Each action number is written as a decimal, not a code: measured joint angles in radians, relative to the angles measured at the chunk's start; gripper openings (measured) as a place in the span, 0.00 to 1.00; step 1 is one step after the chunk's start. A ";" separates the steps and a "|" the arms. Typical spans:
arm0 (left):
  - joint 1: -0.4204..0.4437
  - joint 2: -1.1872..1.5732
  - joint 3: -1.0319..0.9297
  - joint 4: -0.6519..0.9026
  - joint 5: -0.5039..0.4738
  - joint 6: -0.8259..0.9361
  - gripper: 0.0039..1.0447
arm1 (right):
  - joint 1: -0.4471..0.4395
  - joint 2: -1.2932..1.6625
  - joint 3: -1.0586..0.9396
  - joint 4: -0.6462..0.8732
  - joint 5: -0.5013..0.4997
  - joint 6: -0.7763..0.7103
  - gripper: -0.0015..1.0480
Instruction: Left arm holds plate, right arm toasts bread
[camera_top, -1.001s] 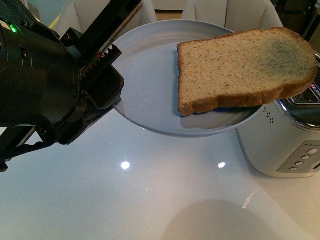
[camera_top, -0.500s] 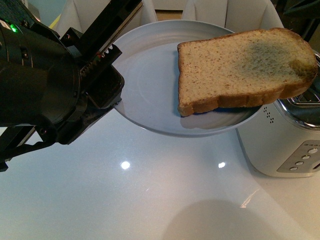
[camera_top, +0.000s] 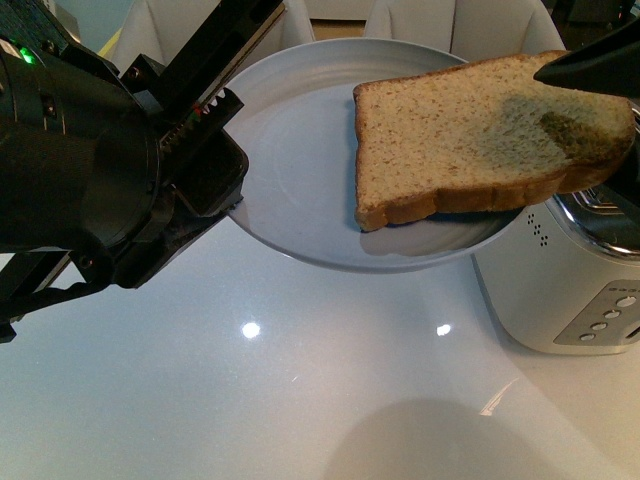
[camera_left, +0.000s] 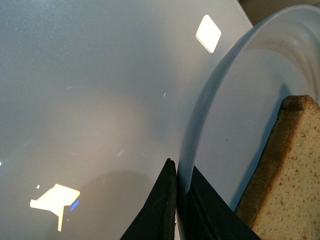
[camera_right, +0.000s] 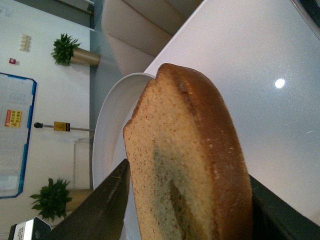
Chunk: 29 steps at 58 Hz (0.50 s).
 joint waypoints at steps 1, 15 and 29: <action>0.000 0.000 0.000 0.000 0.000 0.000 0.03 | 0.000 0.000 0.000 0.000 0.000 0.001 0.46; 0.000 0.000 0.000 0.000 0.000 -0.003 0.03 | -0.012 -0.027 0.000 -0.014 -0.006 0.011 0.06; 0.000 0.000 0.000 0.000 0.001 -0.003 0.03 | -0.093 -0.193 0.056 -0.153 -0.004 -0.096 0.03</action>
